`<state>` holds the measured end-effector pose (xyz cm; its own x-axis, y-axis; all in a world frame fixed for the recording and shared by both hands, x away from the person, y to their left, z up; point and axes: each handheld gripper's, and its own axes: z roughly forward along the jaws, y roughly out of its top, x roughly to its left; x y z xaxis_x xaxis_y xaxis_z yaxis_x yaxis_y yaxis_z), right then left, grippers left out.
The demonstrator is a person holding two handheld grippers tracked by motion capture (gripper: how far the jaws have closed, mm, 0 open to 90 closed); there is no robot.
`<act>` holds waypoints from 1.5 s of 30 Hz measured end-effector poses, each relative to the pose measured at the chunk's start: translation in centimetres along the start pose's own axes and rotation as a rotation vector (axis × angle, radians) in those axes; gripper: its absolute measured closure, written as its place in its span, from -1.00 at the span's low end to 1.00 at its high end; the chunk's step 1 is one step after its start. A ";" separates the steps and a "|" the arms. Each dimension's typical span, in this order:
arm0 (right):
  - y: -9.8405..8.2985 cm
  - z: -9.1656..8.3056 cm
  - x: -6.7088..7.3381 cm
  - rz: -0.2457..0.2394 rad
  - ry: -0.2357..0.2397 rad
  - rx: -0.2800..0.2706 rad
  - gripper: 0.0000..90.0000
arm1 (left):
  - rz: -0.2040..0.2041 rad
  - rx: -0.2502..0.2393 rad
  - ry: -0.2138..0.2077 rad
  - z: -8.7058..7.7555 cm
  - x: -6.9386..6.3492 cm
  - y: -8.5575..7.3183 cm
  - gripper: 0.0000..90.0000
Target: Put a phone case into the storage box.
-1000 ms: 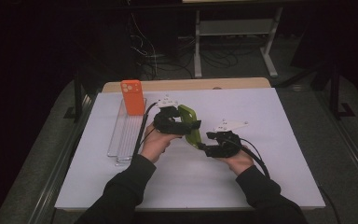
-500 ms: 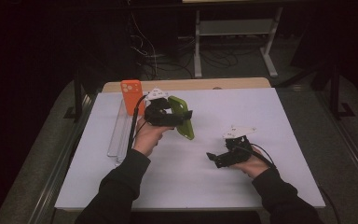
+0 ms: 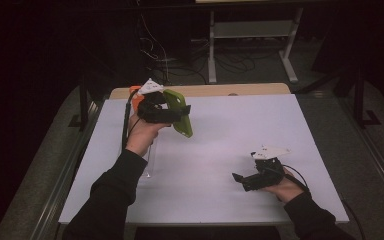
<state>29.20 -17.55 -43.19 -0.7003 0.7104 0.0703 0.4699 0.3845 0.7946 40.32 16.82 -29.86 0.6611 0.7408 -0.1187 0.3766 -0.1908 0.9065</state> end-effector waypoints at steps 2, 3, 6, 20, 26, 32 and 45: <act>-0.3 -0.2 -0.1 0.004 0.007 -0.002 -1.00 | -0.008 -0.006 0.011 -0.4 0.6 0.2 -0.67; -0.5 -0.3 -0.1 0.004 0.008 -0.002 -1.00 | -0.015 -0.012 0.018 -0.7 0.9 0.3 -0.67; -0.9 -0.5 -0.1 0.002 0.012 0.011 -1.00 | -0.026 -0.014 0.032 -1.4 1.8 0.6 -0.67; -1.3 -0.5 0.0 -0.012 0.004 0.031 -1.00 | -0.028 0.010 0.196 -2.7 5.3 0.8 -0.67; -1.3 -0.5 -0.1 -0.014 0.004 0.029 -1.00 | -0.044 0.032 0.291 -2.7 6.4 0.5 -0.67; -1.3 -0.5 -0.1 -0.012 0.004 0.030 -1.00 | -0.060 0.063 0.392 -2.1 7.5 0.2 -0.68; -1.2 -0.6 -0.2 -0.006 0.001 0.021 -1.00 | -0.102 0.160 0.544 0.9 9.8 -1.1 -0.68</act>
<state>28.45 -18.55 -43.79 -0.7036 0.7075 0.0658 0.4768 0.4015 0.7820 46.93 23.73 -32.41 0.2034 0.9772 0.0610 0.5428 -0.1644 0.8236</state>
